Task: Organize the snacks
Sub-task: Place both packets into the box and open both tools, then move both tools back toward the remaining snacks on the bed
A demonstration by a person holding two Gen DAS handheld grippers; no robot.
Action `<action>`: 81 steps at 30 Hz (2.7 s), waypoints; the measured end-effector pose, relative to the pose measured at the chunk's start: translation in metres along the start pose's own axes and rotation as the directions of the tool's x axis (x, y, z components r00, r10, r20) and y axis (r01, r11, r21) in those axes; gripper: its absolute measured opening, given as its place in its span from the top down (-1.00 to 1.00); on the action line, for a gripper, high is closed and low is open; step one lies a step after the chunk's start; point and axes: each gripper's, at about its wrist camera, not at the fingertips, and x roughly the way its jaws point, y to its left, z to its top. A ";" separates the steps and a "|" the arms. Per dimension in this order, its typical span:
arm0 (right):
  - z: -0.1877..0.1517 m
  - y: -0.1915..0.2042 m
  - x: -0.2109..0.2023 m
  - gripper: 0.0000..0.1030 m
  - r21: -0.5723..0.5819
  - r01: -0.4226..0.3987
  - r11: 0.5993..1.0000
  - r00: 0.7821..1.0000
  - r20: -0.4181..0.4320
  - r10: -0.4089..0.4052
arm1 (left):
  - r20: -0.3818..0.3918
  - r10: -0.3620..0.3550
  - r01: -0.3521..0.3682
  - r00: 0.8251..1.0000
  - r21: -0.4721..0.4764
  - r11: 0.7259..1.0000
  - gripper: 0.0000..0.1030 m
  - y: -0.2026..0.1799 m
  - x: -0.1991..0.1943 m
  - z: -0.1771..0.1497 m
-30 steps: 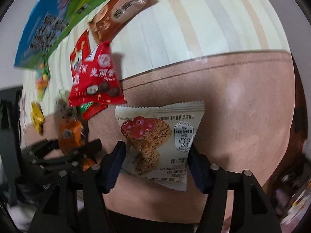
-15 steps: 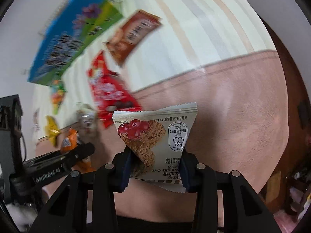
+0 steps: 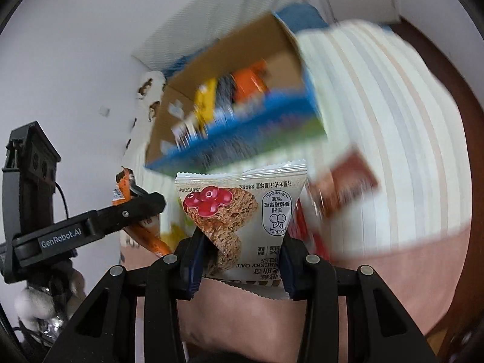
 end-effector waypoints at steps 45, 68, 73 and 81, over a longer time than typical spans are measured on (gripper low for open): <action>0.271 0.021 0.176 -0.89 -0.128 0.325 0.937 0.926 -0.158 -0.343 | -0.166 0.246 -0.257 0.955 -0.048 0.965 -0.73 0.127 0.116 0.256; 0.154 0.062 0.068 -0.89 -0.174 0.326 0.929 0.943 0.133 -0.306 | 0.232 0.286 -0.292 0.930 -0.008 0.956 -0.72 0.071 0.004 0.129; 0.124 0.075 0.039 -0.89 -0.189 0.339 0.922 0.931 0.210 -0.300 | 0.289 0.288 -0.297 0.913 -0.014 0.955 -0.73 0.064 -0.020 0.098; 0.085 0.090 -0.008 -0.89 -0.166 0.252 0.953 0.942 0.270 -0.202 | 0.363 0.279 -0.285 0.889 -0.036 0.958 -0.72 0.059 -0.061 0.058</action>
